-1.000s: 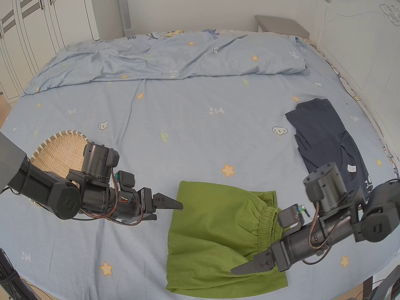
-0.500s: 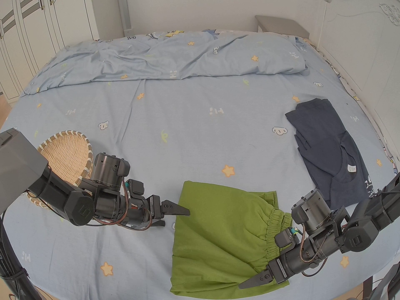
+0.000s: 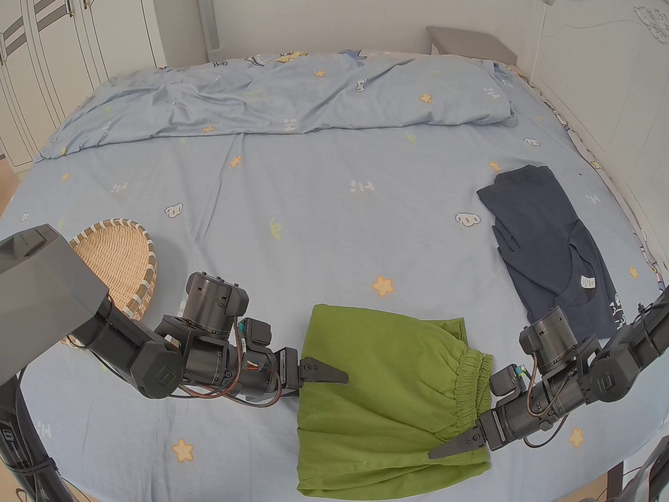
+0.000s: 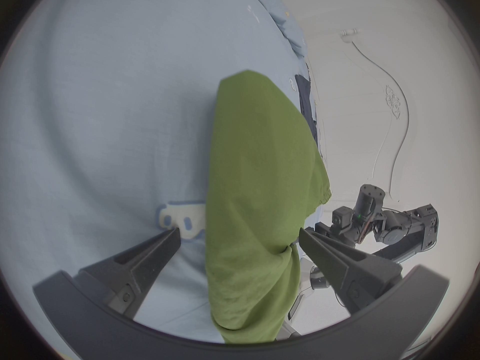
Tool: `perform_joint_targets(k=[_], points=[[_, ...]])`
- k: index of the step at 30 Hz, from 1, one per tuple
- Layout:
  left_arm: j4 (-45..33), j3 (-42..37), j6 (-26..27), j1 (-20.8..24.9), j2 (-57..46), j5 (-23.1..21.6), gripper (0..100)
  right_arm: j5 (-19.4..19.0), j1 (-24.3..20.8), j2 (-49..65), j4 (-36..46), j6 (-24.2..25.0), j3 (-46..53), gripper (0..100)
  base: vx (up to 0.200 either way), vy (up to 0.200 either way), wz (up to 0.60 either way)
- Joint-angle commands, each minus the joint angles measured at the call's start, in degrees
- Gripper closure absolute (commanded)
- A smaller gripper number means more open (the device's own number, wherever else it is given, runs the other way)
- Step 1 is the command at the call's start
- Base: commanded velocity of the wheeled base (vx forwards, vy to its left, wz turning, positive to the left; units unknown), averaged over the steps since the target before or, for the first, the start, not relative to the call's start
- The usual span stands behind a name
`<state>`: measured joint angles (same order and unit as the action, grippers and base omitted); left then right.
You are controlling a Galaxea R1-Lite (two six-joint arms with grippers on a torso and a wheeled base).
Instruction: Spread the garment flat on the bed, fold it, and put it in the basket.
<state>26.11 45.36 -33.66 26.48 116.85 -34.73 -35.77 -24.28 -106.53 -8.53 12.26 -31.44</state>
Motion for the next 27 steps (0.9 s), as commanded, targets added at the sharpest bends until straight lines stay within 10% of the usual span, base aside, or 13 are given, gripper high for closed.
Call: perform_joint_targets(k=[1,21,22,27], points=[[0.7,-0.4,-0.1,1.6,1.3,0.1,0,0.3,1.1,-1.4,-1.2,0.0,0.0,0,0.0,0.0,0.0],[17.0,-6.2,-8.6,6.2,3.7,0.6,0,-0.9,1.3,-1.7,-4.2,0.2,0.4,0,0.0,0.0,0.0],[17.0,-6.2,-8.9,6.2,3.6,0.6,100,-0.9,1.3,-1.7,-4.2,0.2,0.4,0,0.0,0.0,0.0],[17.1,-6.3,-10.1,6.2,3.0,0.5,100,-1.1,1.3,-1.6,-4.2,0.2,0.3,0,0.0,0.0,0.0]])
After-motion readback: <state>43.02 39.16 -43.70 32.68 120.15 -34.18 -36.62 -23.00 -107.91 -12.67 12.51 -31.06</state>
